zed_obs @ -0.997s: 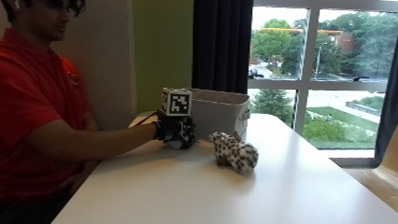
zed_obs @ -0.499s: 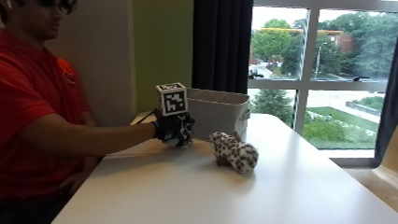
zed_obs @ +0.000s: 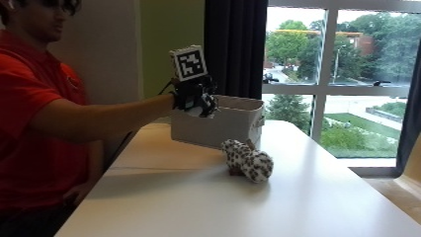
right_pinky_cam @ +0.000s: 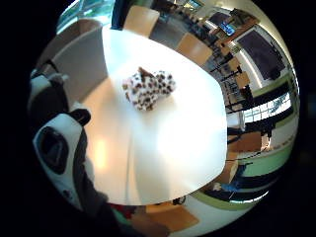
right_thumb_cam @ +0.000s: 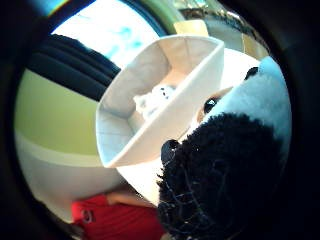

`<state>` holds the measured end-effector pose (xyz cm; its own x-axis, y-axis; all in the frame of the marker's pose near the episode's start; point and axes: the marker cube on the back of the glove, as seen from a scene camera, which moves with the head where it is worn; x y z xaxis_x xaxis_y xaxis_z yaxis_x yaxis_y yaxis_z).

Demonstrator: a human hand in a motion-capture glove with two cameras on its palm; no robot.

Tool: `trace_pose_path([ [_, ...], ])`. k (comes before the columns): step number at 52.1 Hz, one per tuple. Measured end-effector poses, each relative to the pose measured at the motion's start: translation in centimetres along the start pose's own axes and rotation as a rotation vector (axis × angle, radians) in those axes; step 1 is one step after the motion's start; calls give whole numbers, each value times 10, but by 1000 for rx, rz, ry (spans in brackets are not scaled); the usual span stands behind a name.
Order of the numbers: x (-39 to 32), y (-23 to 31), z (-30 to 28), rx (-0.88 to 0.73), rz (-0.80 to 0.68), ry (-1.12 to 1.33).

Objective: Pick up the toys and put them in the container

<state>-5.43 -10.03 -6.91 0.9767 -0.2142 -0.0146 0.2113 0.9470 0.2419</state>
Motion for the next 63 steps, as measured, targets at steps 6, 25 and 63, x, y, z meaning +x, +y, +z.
trace_pose_path([
  [6,-7,-12,-8,16,-42,21],
  [25,-65,-57,-29,22,-100,-12],
  [63,-187,-121,-12,-106,-153,-6],
])
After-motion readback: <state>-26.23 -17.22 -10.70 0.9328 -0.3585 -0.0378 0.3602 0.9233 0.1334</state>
